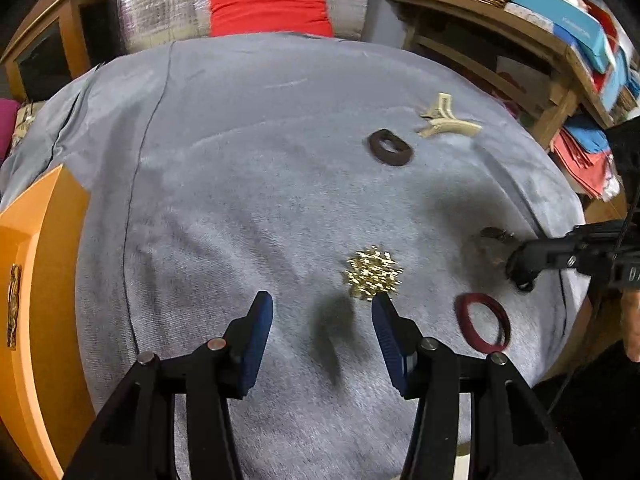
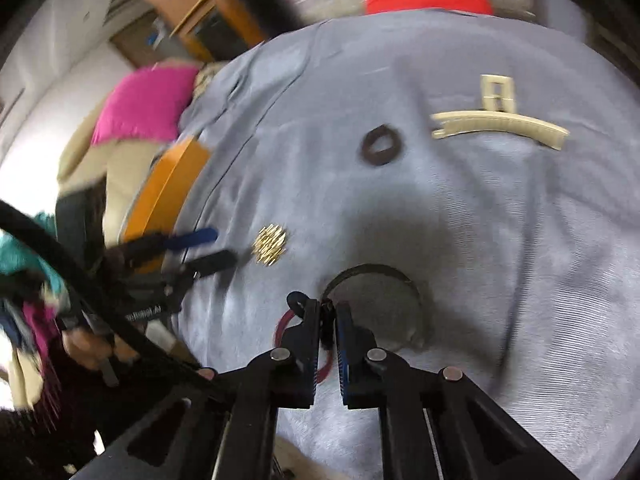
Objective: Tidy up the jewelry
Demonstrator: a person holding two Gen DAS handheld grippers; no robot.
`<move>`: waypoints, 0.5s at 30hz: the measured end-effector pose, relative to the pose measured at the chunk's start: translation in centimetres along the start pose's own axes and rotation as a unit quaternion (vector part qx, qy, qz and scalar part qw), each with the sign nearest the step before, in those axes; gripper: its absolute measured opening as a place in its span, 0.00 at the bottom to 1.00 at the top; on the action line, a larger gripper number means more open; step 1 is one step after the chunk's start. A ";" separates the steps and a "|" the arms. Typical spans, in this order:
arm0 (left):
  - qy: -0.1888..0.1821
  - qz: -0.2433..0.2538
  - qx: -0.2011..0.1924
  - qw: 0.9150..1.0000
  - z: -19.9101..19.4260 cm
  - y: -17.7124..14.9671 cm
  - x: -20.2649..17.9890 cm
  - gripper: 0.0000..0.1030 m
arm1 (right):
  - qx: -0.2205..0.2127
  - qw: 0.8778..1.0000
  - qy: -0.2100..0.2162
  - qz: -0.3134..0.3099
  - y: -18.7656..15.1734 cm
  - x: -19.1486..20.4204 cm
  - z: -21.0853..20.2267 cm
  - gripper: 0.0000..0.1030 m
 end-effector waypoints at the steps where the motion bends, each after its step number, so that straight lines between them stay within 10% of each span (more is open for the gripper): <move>1: -0.001 -0.004 0.003 1.000 0.2 0.1 0.0 0.51 | -0.007 1.000 -0.004 0.017 0.2 -0.8 -0.4 0.09; 15: -0.024 0.015 0.004 1.000 2.1 1.7 -2.9 0.51 | -0.079 0.990 0.065 0.099 1.9 -2.7 -3.4 0.09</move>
Point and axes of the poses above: each gripper's, at about its wrist camera, not at the fingertips, and z roughly the way its jaws point, x to its left, y to its top, the point moved 5 cm from there along z, roughly the way its jaws point, and after that the axes turned 10 degrees about y, right-handed, at the moved point
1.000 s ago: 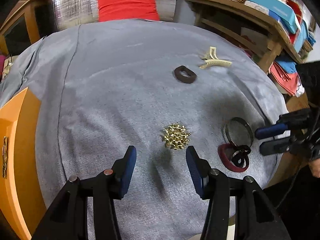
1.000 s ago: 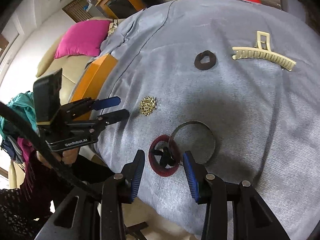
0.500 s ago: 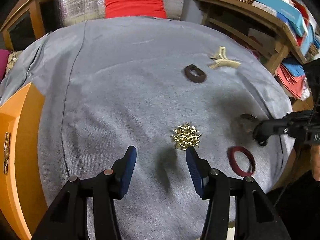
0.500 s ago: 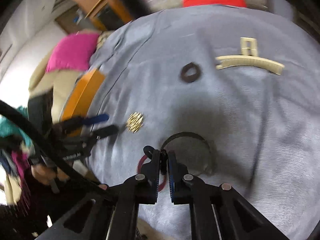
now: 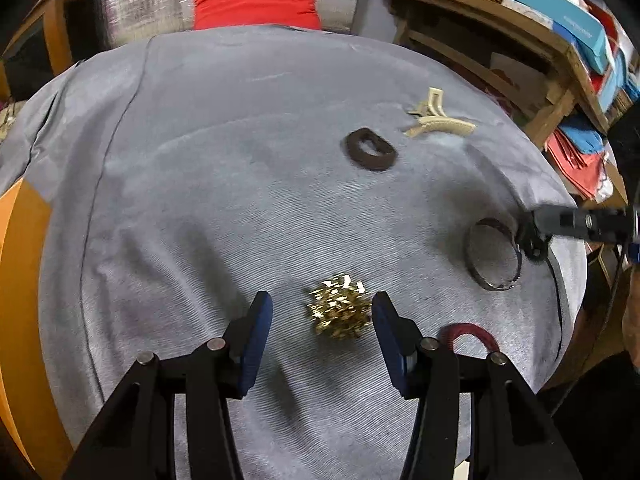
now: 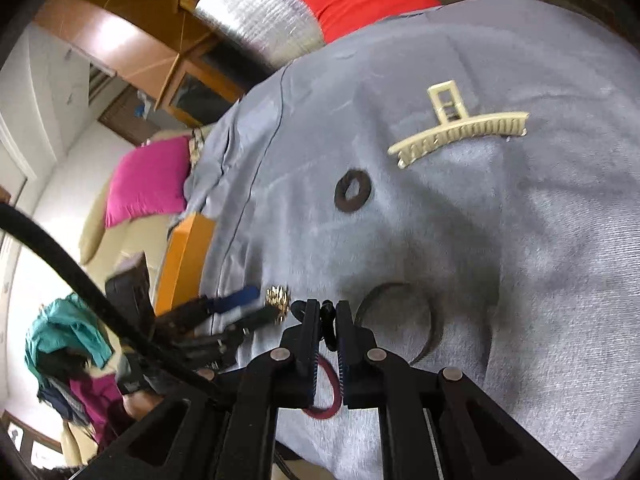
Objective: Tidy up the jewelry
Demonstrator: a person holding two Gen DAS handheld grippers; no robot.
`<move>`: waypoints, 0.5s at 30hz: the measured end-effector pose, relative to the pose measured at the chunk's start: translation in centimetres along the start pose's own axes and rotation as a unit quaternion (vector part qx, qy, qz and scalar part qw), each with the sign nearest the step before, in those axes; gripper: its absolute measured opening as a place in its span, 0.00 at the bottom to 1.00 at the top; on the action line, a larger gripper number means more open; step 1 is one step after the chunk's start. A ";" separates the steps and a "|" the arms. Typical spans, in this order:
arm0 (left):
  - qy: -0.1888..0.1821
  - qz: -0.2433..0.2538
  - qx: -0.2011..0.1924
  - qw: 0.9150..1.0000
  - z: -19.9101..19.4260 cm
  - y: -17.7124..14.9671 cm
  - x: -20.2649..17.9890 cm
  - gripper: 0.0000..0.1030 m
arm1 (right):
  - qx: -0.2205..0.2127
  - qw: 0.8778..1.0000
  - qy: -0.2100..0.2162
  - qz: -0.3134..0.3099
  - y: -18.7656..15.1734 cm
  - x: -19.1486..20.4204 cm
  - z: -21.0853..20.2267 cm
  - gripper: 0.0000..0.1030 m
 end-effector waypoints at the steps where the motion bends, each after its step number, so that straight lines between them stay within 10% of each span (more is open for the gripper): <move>1: 0.000 0.004 0.001 1.000 0.1 0.0 -0.2 0.51 | -0.013 1.000 0.000 0.009 0.3 -0.3 -0.4 0.09; 15: 0.017 0.019 0.002 1.000 1.2 0.0 -1.1 0.36 | -0.036 0.999 -0.007 0.037 1.9 -0.5 0.5 0.09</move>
Point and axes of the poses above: each gripper's, at about its wrist camera, not at the fingertips, and z roughly the way its jaws point, x to its left, y to its top, the point moved 5 cm from there along z, roughly the way its jaws point, and after that the axes turned 10 degrees about y, right-handed, at the moved point
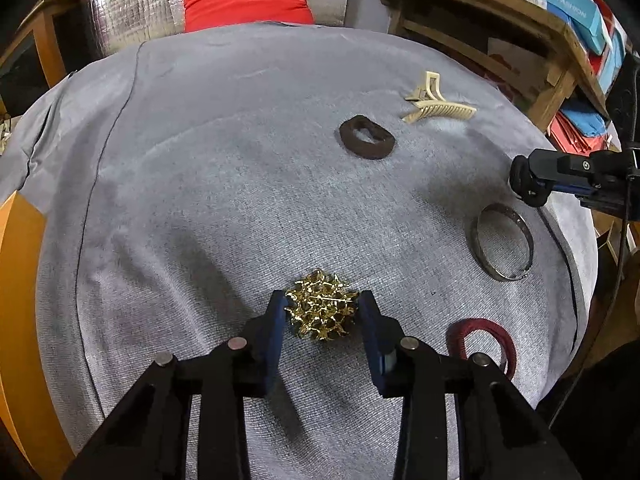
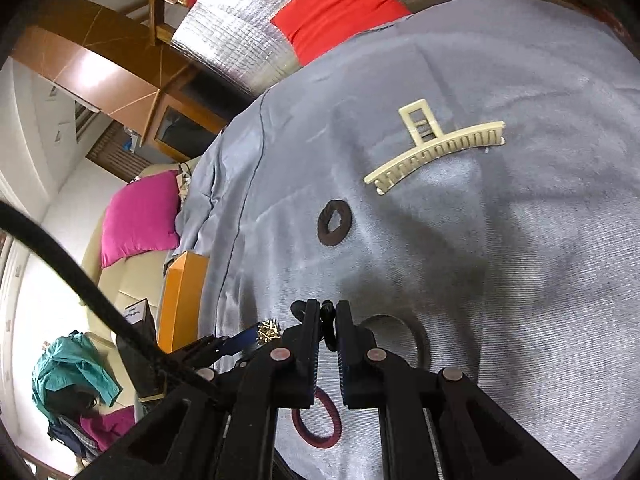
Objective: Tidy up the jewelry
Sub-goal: 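Carry the brooch with the left gripper into the orange box while the right gripper drops its black item there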
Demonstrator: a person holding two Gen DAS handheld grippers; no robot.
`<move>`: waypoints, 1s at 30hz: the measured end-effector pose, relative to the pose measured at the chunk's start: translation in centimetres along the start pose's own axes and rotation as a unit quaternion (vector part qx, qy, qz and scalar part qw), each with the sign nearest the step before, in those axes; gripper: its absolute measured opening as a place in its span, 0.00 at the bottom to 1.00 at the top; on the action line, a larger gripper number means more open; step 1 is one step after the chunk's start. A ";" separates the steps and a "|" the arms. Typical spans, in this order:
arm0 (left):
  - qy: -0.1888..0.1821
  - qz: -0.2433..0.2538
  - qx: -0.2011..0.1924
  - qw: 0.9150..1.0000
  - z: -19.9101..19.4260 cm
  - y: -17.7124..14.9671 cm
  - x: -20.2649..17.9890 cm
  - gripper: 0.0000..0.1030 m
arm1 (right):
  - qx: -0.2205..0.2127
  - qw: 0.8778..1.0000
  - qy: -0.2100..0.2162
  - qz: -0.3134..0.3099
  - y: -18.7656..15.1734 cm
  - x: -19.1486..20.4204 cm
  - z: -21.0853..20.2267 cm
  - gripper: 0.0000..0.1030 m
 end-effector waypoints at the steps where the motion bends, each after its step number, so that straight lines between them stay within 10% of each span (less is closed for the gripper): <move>1: 0.001 -0.001 -0.003 1.000 -0.1 0.1 0.0 0.36 | 0.000 1.000 0.002 -0.001 0.0 0.2 0.1 0.09; 14: 0.033 -0.038 -0.087 0.995 -6.6 0.8 3.2 0.36 | 0.002 1.000 0.007 -0.024 -0.2 2.8 1.8 0.09; 30: 0.132 -0.175 -0.176 0.960 -17.3 -1.9 17.6 0.36 | 0.035 0.990 0.053 -0.125 -2.7 13.6 8.9 0.09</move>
Point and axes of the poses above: each gripper's, at about its wrist camera, not at the fingertips, and z roughly the way its jaws point, x to its left, y to its top, the point moved 5 cm from there along z, roughly the way its jaws point, and after that the axes turned 10 degrees about y, right-handed, at the moved point
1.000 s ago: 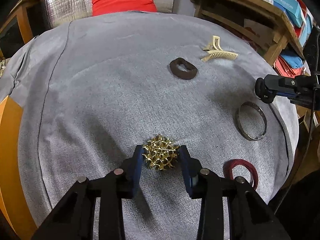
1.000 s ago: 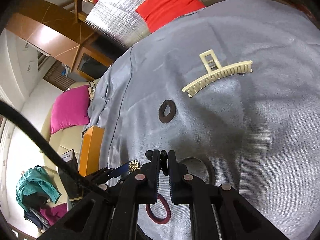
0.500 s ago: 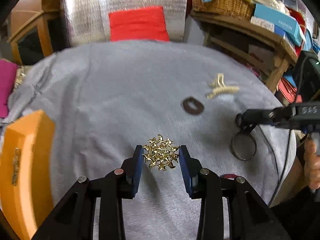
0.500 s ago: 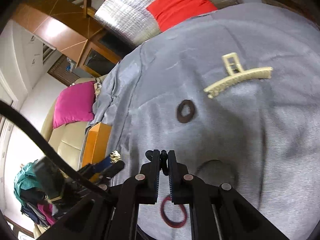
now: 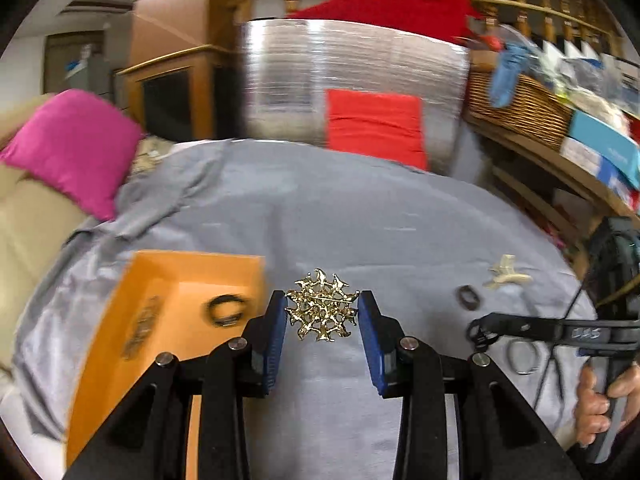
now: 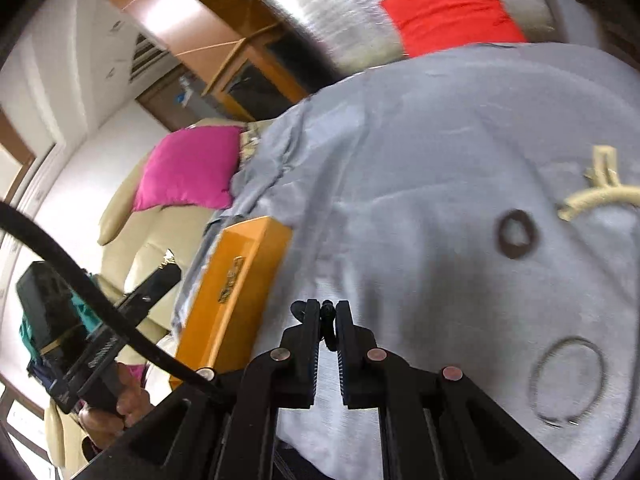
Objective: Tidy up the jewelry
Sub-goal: 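Carry the brooch with the left gripper into the orange box while the right gripper drops its black item there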
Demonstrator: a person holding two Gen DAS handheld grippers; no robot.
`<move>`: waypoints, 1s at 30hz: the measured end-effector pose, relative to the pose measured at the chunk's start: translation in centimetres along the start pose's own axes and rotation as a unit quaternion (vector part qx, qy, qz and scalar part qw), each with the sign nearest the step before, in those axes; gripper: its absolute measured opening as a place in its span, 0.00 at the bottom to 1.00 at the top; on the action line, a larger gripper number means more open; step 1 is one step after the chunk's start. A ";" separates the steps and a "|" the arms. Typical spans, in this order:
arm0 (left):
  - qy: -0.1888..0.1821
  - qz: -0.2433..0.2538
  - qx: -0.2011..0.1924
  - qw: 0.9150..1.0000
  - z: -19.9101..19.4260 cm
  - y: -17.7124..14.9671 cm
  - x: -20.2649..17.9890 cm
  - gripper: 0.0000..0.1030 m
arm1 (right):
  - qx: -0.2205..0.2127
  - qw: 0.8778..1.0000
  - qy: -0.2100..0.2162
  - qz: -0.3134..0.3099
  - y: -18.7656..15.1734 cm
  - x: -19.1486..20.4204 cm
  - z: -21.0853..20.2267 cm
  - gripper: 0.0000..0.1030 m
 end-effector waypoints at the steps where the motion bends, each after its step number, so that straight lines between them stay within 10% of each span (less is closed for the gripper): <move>1: 0.009 -0.002 0.003 1.000 0.0 -0.2 1.2 0.36 | 0.003 1.000 0.002 -0.007 0.2 0.7 0.6 0.09; 9: 0.063 -0.019 0.058 0.996 2.8 -2.8 10.1 0.36 | 0.051 0.996 0.025 -0.065 2.1 8.4 10.2 0.09; 15: 0.032 -0.044 0.112 0.992 6.7 -5.6 13.0 0.36 | 0.116 0.987 0.007 -0.109 2.1 12.8 18.8 0.09; 30: 0.003 -0.085 0.194 0.977 13.0 -8.8 14.0 0.36 | 0.232 0.964 -0.084 -0.097 1.1 11.2 31.8 0.09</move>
Point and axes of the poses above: each gripper's, at about its wrist camera, not at the fingertips, and z roughly the way its jaws point, x to its left, y to its top, the point moved 5 cm from there along z, roughly the way its jaws point, and after that the axes turned 10 degrees about y, right-handed, at the moved point
